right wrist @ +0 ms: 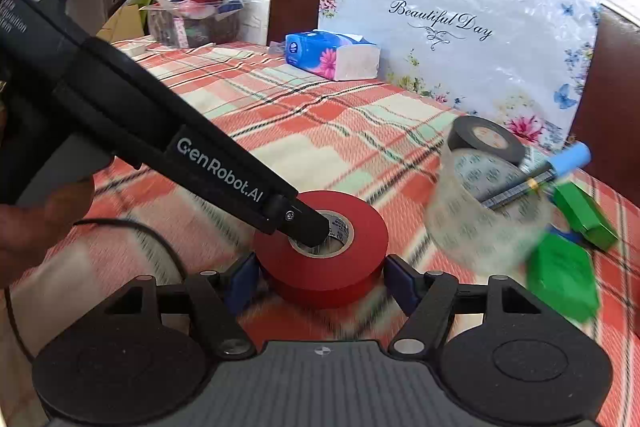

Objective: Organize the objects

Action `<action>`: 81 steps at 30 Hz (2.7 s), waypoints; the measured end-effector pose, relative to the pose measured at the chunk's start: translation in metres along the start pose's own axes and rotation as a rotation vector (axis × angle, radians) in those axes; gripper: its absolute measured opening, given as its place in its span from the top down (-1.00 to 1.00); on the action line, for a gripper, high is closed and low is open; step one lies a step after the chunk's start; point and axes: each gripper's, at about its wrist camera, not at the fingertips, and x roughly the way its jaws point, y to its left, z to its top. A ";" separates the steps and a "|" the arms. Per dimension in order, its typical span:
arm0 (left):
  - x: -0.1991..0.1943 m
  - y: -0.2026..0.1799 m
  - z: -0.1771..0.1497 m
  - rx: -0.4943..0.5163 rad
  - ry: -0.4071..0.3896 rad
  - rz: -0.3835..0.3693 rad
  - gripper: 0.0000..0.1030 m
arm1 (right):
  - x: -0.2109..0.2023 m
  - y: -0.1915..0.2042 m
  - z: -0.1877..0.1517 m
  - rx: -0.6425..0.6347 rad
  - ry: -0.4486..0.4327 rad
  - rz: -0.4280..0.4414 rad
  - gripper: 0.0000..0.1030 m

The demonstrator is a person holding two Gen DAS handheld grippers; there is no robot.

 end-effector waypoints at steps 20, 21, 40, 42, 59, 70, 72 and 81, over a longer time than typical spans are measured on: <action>0.094 -0.355 0.126 0.461 -0.125 -0.262 0.38 | -0.088 -0.227 -0.030 0.264 -0.183 -0.552 -0.33; 0.114 -0.369 0.128 0.474 -0.118 -0.248 0.35 | -0.084 -0.237 -0.033 0.284 -0.180 -0.552 -0.34; 0.189 -0.402 0.164 0.493 -0.217 -0.235 -0.19 | -0.049 -0.310 -0.043 0.346 -0.294 -0.641 -0.68; 0.162 -0.387 0.156 0.462 -0.242 -0.280 -0.19 | -0.065 -0.287 -0.040 0.310 -0.335 -0.664 -0.68; 0.005 -0.068 0.000 0.034 -0.106 0.172 -0.23 | 0.019 -0.080 0.005 0.237 -0.164 -0.115 0.22; -0.001 -0.030 0.000 -0.075 -0.171 0.062 -0.23 | 0.099 -0.110 0.075 0.523 -0.061 -0.068 -0.12; 0.004 -0.023 0.000 -0.082 -0.165 0.047 -0.23 | 0.122 -0.132 0.081 0.682 -0.035 -0.010 -0.12; 0.001 -0.010 -0.001 -0.116 -0.174 0.018 -0.23 | 0.083 -0.140 0.084 0.855 -0.119 0.235 0.62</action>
